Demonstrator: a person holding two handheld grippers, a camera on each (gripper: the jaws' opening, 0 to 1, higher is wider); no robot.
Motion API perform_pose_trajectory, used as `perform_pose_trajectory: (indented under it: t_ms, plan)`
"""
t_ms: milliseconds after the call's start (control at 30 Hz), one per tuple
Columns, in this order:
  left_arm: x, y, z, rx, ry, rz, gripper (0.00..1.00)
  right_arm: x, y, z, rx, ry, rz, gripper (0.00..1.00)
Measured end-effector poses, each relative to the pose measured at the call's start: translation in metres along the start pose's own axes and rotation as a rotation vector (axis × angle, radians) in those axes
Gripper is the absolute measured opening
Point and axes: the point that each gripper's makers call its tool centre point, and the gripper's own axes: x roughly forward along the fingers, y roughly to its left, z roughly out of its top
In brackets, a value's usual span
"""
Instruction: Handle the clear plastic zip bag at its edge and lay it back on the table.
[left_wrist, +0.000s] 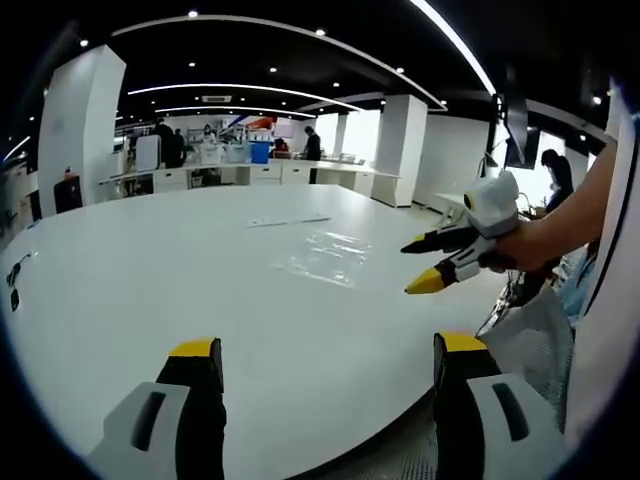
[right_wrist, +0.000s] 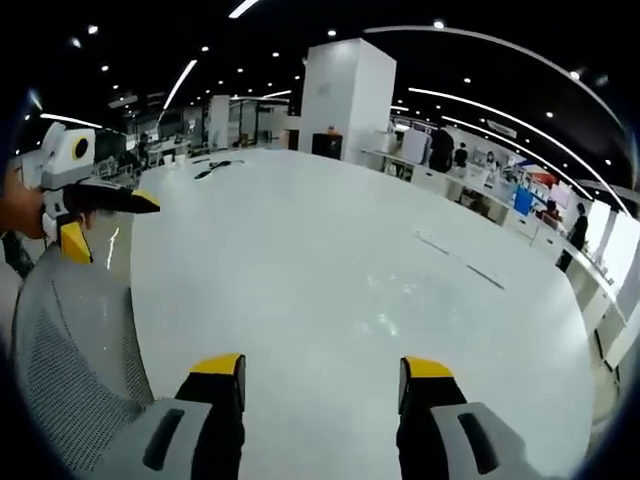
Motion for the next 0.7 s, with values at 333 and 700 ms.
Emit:
perform_pose_trajectory:
  t_ms: [333, 700]
  plan:
    - [0.000, 0.002, 0.000, -0.006, 0.003, 0.007, 0.85, 0.035, -0.011, 0.001, -0.044, 0.050, 0.011, 0.55]
    - [-0.001, 0.003, 0.000, -0.010, -0.001, 0.010, 0.84, 0.063, -0.024, -0.009, -0.086, 0.132, 0.003, 0.49]
